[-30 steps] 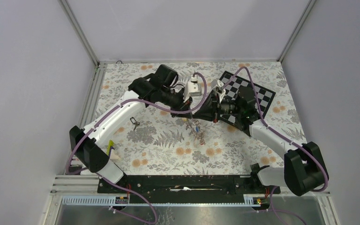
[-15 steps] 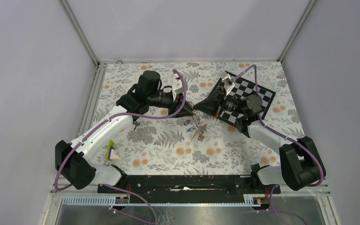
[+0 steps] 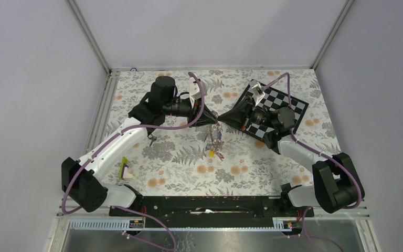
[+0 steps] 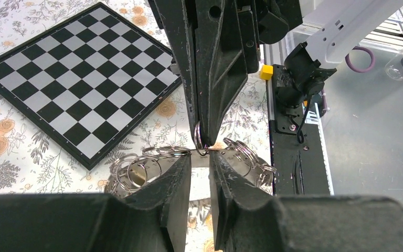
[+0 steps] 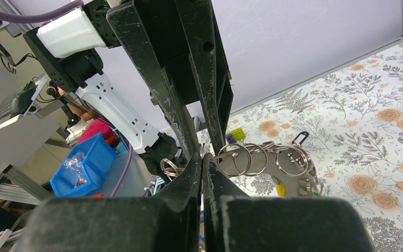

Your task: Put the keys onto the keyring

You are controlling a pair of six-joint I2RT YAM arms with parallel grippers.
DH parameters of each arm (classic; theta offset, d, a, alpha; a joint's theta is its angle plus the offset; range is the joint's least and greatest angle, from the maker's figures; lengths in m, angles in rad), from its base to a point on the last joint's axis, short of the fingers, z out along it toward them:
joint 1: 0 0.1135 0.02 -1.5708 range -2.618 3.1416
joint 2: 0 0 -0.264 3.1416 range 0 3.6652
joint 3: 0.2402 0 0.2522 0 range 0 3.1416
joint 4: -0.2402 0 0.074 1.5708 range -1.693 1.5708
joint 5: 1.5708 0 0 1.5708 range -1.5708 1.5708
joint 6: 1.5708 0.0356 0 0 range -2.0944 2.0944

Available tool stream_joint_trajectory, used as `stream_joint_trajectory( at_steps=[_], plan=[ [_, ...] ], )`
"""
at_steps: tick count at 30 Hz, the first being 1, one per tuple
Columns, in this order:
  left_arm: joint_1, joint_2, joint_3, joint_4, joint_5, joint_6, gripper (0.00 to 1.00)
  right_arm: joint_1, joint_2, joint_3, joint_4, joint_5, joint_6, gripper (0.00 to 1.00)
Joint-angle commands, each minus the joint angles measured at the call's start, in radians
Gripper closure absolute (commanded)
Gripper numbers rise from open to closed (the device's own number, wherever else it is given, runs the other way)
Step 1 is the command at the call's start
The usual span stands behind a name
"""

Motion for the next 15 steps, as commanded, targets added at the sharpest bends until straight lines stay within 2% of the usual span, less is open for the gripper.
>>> stream_joint_trajectory(
  at_steps=[1, 11, 15],
  plan=[
    [0.004, 0.006, -0.003, 0.101, 0.034, -0.023, 0.77, -0.002, -0.010, 0.003, 0.103, 0.010, 0.005, 1.00],
    [0.004, 0.026, 0.008, 0.129, 0.060, -0.047, 0.85, 0.000, -0.006, -0.003, 0.083, -0.003, -0.022, 1.00],
    [0.004, 0.031, 0.010, 0.144, 0.078, -0.056, 0.95, -0.001, -0.005, -0.007, 0.062, -0.009, -0.048, 1.00]
  ],
)
